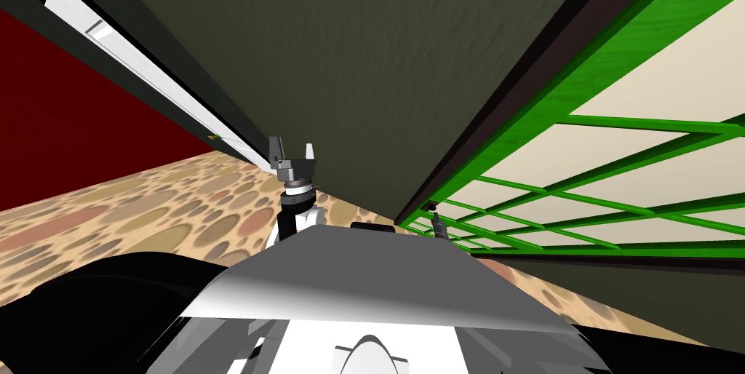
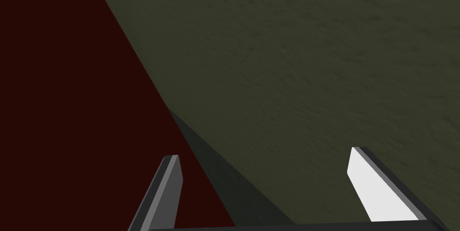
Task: Pull the door open
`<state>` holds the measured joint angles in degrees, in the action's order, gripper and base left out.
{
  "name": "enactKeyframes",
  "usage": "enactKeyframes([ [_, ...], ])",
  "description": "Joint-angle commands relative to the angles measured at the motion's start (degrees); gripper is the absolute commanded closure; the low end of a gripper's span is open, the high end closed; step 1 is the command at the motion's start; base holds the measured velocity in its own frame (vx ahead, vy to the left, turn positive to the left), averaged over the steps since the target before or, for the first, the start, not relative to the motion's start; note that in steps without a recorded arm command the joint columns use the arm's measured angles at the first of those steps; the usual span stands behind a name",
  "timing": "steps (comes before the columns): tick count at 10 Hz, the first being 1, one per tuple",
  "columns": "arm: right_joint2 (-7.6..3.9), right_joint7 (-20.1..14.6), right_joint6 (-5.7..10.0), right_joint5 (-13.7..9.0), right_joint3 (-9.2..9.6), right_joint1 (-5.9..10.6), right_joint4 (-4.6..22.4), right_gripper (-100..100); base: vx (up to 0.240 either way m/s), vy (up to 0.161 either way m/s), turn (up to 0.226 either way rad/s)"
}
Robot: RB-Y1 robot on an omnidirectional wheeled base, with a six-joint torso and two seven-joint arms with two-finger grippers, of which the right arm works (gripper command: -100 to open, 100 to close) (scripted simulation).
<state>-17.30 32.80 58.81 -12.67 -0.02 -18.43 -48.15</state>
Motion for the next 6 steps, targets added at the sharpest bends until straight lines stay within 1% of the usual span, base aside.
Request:
enactKeyframes([
  [1,-0.23,2.1,0.65,0.4,-0.15,-0.26,0.4,-100,-0.001,0.034,-0.031],
  [4,-0.67,6.9,1.79,1.4,-0.5,-1.1,0.8,-100,-0.004,0.03,-0.038],
  [5,-0.67,7.2,1.79,1.4,-0.5,-1.1,0.8,-100,-0.006,0.024,-0.012],
  [6,-0.83,9.3,2.21,1.7,-0.63,-1.41,1.0,-100,-0.007,0.023,-0.026],
])
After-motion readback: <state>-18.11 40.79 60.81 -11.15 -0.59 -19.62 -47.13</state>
